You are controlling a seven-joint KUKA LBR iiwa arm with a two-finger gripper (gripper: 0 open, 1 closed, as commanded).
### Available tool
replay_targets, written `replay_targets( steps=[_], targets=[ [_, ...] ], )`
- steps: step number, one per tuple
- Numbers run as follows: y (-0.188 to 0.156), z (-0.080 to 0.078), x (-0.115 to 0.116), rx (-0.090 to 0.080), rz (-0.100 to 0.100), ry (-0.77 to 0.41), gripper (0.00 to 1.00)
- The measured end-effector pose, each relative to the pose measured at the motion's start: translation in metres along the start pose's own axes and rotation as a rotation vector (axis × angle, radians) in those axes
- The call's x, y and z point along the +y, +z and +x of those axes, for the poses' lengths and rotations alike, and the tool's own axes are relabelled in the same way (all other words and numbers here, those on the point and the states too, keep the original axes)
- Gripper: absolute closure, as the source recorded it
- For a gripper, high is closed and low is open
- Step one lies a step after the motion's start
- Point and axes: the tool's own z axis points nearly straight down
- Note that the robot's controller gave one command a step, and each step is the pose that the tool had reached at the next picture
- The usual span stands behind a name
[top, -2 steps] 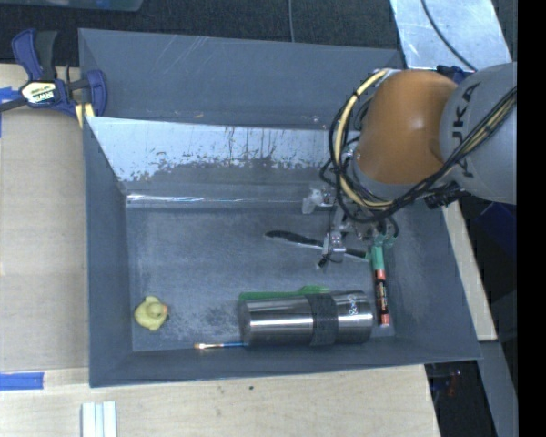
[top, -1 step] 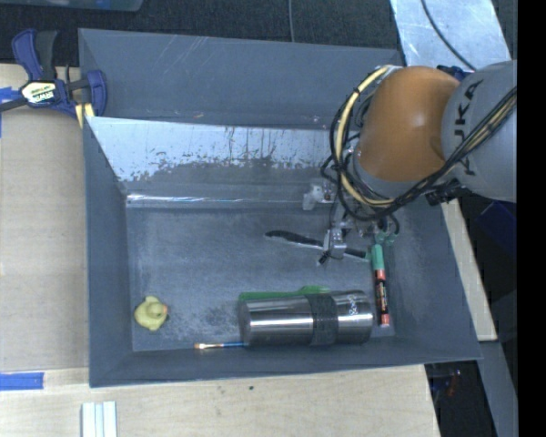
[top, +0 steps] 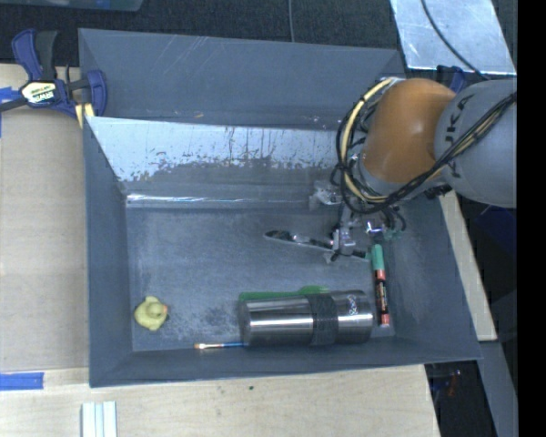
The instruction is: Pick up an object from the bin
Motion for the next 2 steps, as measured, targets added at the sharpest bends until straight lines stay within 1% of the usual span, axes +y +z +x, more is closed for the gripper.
replay_targets(
  steps=[1,2],
  targets=[
    [0.0,-0.006,0.011,-0.003,-0.003,0.244,0.0],
    [-0.002,-0.002,0.0,-0.004,0.0,0.004,0.0]
  ],
)
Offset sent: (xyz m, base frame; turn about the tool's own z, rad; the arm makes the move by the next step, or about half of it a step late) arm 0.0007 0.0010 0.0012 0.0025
